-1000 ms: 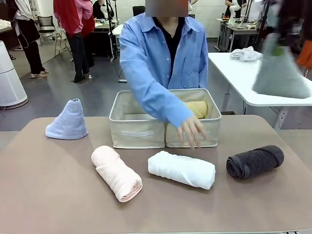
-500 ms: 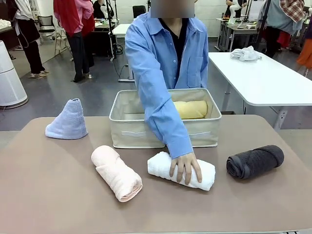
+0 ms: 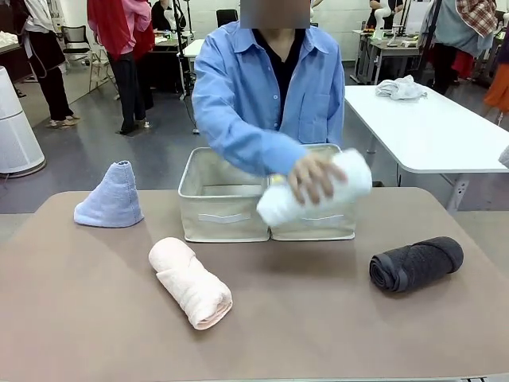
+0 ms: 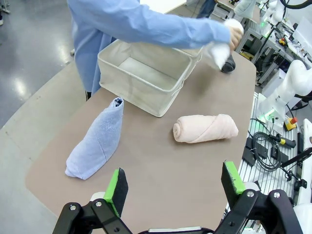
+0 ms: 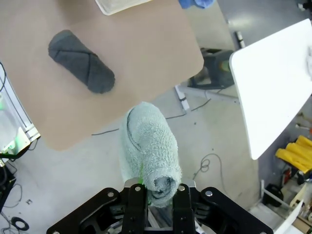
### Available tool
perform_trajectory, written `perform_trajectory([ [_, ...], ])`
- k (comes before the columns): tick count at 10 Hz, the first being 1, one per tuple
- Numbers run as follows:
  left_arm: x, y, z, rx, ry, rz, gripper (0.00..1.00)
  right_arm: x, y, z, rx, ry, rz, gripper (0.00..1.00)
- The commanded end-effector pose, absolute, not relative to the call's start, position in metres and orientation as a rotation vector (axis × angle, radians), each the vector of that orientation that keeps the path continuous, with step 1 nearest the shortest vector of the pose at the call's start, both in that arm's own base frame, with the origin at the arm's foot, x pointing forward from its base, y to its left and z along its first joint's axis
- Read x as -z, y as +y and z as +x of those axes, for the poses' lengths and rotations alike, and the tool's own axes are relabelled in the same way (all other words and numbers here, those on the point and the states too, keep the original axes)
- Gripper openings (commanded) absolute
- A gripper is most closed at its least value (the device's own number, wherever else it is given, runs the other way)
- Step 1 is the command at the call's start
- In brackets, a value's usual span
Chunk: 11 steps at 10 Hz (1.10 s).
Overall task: Sort the towels based on their folding style.
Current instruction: Pick up one triangle-folded towel and place it in the left Fabric basket.
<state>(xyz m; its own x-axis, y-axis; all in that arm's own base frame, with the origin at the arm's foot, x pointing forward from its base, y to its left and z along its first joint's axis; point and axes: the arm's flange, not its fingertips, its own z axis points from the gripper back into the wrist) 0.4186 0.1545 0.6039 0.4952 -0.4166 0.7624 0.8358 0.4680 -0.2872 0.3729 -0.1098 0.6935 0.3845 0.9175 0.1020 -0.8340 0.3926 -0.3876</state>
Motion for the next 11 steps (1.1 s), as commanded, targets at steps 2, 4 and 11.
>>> perform_trajectory([
  [2, -0.604, 0.152, 0.419, 0.841, -0.685, -0.721, 1.0, -0.693, -0.11, 0.374, -1.107, -0.329, -0.317, 0.18],
  [4, -0.604, 0.152, 0.419, 0.841, -0.685, -0.721, 1.0, -0.694, -0.104, 0.376, -1.122, -0.331, -0.323, 0.18],
  [11, -0.604, 0.152, 0.419, 0.841, -0.685, -0.721, 1.0, -0.707, 0.077, 0.481, -1.512, -0.323, -0.35, 0.18],
])
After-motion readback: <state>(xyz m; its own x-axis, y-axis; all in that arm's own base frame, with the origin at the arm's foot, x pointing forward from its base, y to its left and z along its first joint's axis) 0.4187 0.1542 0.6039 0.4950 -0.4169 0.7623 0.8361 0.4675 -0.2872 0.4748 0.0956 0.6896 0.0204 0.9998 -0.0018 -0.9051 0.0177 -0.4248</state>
